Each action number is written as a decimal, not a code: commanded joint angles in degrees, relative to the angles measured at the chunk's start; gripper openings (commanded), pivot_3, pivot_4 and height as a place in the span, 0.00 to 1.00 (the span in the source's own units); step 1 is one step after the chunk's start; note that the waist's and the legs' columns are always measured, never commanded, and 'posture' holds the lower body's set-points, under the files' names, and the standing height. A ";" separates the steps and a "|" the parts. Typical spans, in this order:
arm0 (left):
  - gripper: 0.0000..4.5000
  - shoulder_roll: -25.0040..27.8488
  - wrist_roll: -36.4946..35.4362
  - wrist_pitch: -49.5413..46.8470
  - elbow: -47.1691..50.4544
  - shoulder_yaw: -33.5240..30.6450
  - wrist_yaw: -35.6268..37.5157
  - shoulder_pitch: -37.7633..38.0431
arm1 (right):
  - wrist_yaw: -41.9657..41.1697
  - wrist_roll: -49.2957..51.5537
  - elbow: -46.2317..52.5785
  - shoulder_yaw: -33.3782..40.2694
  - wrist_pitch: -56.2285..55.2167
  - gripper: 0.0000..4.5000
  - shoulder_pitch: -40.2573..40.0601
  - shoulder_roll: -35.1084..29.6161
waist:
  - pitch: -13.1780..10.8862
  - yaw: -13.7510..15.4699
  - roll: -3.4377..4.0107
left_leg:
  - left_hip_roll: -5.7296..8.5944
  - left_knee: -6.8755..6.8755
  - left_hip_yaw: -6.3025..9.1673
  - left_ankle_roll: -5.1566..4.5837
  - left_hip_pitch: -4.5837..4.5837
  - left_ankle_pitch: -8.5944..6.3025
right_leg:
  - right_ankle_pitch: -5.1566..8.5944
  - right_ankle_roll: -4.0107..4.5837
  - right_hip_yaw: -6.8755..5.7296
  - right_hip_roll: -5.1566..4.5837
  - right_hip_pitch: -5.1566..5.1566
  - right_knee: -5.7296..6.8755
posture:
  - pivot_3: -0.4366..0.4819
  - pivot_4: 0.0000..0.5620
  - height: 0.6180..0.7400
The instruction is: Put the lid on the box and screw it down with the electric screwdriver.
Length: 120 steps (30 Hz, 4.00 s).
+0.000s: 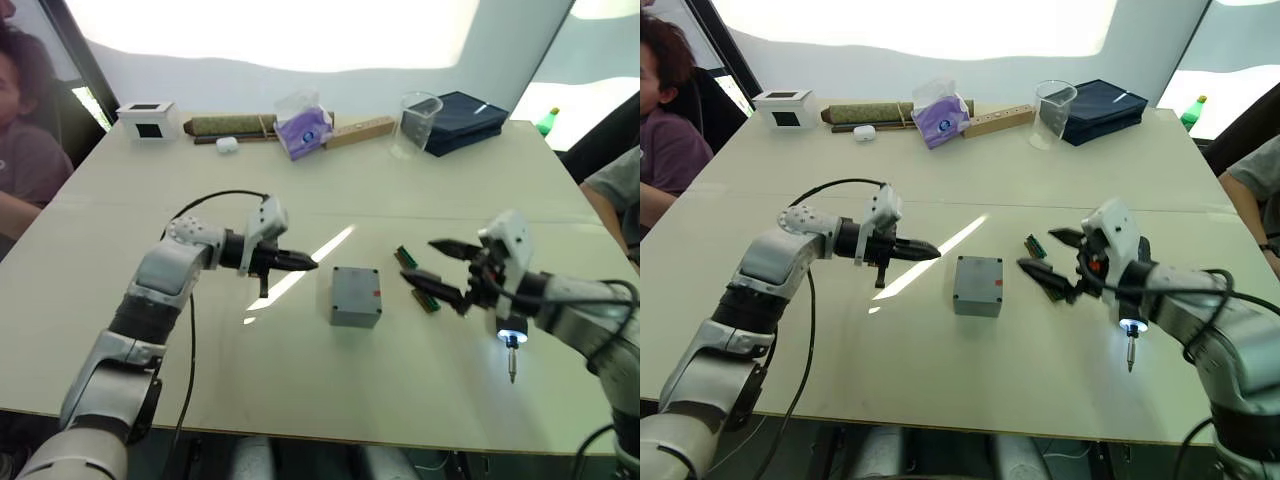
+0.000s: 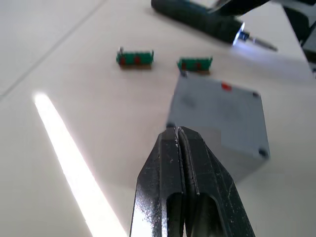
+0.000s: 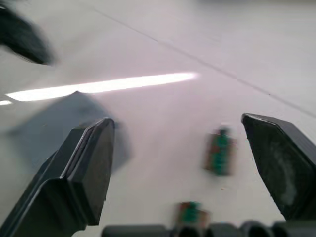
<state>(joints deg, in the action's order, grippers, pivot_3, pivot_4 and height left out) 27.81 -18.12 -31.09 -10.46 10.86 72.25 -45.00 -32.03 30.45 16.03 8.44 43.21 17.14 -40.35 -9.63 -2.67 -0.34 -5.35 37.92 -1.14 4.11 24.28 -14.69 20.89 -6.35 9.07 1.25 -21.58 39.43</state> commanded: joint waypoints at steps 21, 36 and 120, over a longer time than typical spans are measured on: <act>0.00 -0.70 2.25 4.98 1.80 0.87 -4.81 2.58 | -4.00 -16.65 -26.02 -9.57 -17.90 0.39 12.70 8.50 | 0.00 0.09 0.04 | -0.03 0.01 -0.03 0.21 0.00 0.12 | 0.00 0.00 -0.03 -0.01 -0.03 0.03 | 0.48 0.27 0.99; 0.00 -1.15 3.13 6.96 0.96 1.90 -4.39 3.19 | -5.69 -16.68 -25.08 -8.62 -18.39 0.00 12.36 9.26 | 0.00 0.10 0.04 | -0.03 0.01 -0.03 0.21 0.00 0.12 | 0.00 0.00 -0.03 -0.01 -0.03 0.06 | 0.48 0.27 0.99; 0.00 -3.82 -1.90 8.11 5.80 3.85 2.58 -1.40 | 9.05 15.90 16.04 23.80 43.72 0.99 8.32 -5.83 | -0.02 0.19 0.04 | 0.00 -0.11 0.03 -0.07 0.02 -0.04 | 0.01 0.01 -0.04 -0.01 0.02 -0.08 | 0.48 0.27 0.99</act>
<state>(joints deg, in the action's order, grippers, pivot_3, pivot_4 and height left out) 24.39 -19.45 -24.81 -5.63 14.46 73.55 -45.09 -24.08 45.06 33.42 29.52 79.89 22.40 -44.80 -9.65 -2.48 -0.30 -5.35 37.80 -1.11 4.03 24.30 -14.74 20.90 -6.34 9.06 1.25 -21.58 39.35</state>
